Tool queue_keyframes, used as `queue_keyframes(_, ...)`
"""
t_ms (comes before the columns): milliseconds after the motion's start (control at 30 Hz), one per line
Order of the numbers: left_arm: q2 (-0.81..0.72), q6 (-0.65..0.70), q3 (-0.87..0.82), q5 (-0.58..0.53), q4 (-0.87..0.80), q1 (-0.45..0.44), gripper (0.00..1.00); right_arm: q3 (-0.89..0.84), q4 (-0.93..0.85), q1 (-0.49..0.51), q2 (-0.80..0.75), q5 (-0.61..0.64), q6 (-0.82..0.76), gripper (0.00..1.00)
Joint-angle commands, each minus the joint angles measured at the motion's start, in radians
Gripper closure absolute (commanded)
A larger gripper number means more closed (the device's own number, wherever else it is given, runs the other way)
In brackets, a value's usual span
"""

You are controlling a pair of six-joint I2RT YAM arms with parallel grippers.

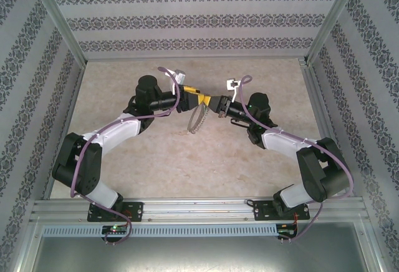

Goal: Put the keys on the keyring

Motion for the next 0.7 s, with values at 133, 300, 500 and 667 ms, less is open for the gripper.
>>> queue_keyframes(133, -0.037, 0.078, 0.060, 0.031, -0.103, 0.049, 0.47, 0.060, -0.046, -0.042, -0.005, -0.086, -0.080, 1.00)
queue_keyframes(300, -0.015, 0.107, 0.107, 0.084, -0.174, 0.070, 0.44, 0.096, -0.134, -0.056, -0.005, -0.140, -0.141, 1.00)
queue_keyframes(500, 0.029, 0.153, 0.186, 0.176, -0.302, 0.073, 0.46, 0.151, -0.275, -0.076, -0.002, -0.241, -0.236, 1.00)
queue_keyframes(667, 0.062, 0.164, 0.221, 0.236, -0.364, 0.073, 0.56, 0.183, -0.354, -0.081, -0.004, -0.270, -0.293, 1.00)
